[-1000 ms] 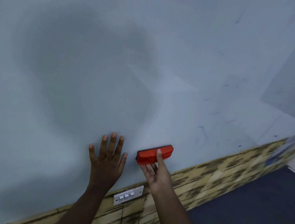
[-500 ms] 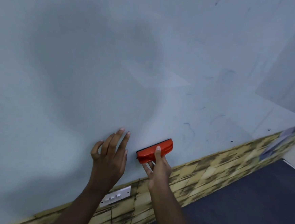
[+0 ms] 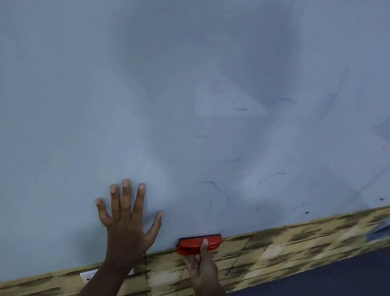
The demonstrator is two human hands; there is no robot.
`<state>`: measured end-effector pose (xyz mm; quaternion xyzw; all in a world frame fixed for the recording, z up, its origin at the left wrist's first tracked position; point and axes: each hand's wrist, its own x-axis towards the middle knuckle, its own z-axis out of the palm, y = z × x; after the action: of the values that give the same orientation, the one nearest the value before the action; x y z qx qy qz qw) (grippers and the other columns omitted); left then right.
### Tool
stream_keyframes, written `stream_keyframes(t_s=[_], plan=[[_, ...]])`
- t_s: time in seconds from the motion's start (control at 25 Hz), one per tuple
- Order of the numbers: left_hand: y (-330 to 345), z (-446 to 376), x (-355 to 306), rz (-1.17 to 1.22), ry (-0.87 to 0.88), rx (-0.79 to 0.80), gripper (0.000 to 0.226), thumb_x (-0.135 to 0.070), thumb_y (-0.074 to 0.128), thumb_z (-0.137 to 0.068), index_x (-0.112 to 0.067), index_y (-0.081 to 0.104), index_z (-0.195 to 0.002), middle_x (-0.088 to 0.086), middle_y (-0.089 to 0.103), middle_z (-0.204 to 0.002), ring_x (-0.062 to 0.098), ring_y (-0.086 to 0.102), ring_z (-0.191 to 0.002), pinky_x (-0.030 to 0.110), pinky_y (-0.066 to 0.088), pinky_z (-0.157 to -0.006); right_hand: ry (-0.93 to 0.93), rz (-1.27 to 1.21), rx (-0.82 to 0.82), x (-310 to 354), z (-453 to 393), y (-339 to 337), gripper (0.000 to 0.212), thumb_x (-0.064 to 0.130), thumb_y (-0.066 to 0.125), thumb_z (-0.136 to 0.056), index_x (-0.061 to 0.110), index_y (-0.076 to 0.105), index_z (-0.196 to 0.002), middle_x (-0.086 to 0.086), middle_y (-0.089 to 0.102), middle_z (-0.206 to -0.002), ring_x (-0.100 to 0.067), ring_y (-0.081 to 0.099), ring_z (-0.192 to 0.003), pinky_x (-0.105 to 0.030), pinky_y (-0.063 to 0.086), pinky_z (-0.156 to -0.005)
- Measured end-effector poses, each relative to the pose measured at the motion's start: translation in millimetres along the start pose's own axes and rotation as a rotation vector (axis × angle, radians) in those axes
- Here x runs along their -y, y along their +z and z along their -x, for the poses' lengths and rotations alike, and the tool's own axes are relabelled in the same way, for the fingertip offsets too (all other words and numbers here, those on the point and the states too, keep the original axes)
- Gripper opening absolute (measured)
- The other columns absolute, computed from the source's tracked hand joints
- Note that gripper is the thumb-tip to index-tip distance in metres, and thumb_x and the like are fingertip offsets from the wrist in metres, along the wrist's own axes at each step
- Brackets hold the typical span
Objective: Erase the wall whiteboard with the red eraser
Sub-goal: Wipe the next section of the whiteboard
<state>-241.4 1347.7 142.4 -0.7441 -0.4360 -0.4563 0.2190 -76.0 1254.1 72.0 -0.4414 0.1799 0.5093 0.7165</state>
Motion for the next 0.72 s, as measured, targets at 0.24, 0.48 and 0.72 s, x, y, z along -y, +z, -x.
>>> stream_keyframes(t_s=[0.24, 0.48, 0.72], plan=[[11.6, 7.6, 13.0, -0.16, 0.081, 0.037, 0.108, -0.065, 0.059, -0.091, -0.014, 0.006, -0.17, 0.014, -0.01, -0.177, 0.034, -0.011, -0.164, 0.06, -0.007, -0.129, 0.057, -0.012, 0.053, 9.4, -26.9, -16.2, 0.055, 0.027, 0.066, -0.096, -0.008, 0.05, -0.135, -0.031, 0.065, -0.118, -0.044, 0.068, -0.101, -0.052, 0.064, -0.068], [8.9, 10.0, 14.6, -0.172, 0.103, 0.058, 0.107, -0.065, 0.058, -0.092, -0.016, 0.006, -0.171, 0.013, -0.009, -0.177, 0.034, -0.01, -0.164, 0.061, -0.003, -0.129, 0.016, 0.019, -0.003, 15.5, -24.6, -17.8, 0.052, 0.027, 0.067, -0.098, -0.008, 0.052, -0.135, -0.025, 0.067, -0.107, -0.04, 0.068, -0.094, -0.048, 0.064, -0.062], [5.7, 15.5, -0.1, -0.117, 0.058, 0.065, 0.099, -0.058, 0.056, -0.094, -0.016, 0.009, -0.171, 0.014, -0.001, -0.178, 0.039, -0.001, -0.164, 0.066, 0.004, -0.127, -0.273, 0.033, -0.081, 39.4, -2.4, 12.7, 0.055, 0.038, 0.07, -0.095, 0.014, 0.059, -0.143, -0.019, 0.069, -0.126, -0.031, 0.072, -0.101, -0.04, 0.063, -0.079]])
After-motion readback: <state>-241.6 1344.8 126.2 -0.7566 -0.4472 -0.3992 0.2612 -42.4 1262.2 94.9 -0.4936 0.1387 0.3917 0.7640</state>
